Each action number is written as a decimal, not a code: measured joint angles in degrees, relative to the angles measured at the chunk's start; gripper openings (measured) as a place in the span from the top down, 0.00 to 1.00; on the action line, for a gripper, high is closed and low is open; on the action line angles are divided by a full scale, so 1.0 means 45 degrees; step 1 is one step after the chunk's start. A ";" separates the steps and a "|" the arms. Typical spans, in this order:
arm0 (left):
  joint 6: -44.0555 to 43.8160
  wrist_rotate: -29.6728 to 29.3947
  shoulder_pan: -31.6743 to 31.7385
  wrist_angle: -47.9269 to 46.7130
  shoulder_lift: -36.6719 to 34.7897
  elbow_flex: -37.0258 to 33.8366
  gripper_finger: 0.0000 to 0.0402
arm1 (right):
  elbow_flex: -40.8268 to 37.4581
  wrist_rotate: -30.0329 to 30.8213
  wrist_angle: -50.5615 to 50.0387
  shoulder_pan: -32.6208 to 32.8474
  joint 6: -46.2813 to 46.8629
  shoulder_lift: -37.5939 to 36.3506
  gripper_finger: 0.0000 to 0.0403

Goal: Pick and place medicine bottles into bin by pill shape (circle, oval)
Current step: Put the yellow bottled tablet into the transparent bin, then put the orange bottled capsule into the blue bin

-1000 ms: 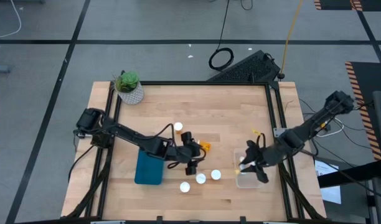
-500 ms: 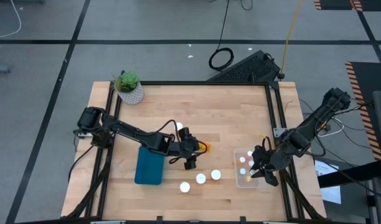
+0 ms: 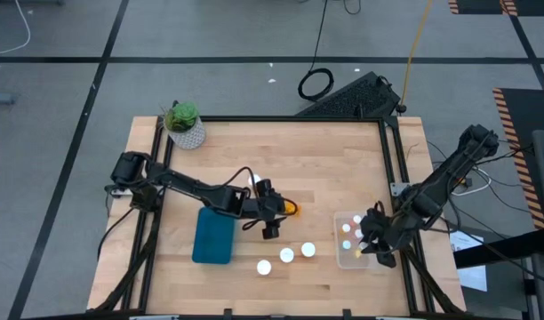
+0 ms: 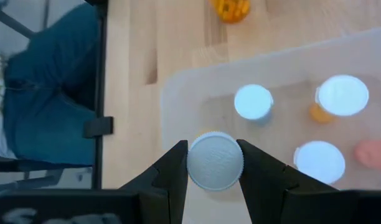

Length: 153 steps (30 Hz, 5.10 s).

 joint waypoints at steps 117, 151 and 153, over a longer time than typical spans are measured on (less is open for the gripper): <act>0.3059 0.3075 0.1595 0.1705 0.0880 -0.0534 0.32 | -0.0002 0.5039 0.0680 -0.1821 -0.8557 -0.1780 0.47; 0.0970 0.2266 0.1420 0.6446 0.0510 -0.3687 0.32 | -0.0015 0.6985 0.0578 -0.1826 -0.8623 -0.1771 0.47; 0.0694 0.2262 0.1410 0.6528 0.0636 -0.3774 0.32 | -0.0015 0.6990 0.0588 -0.1826 -0.8587 -0.1770 0.47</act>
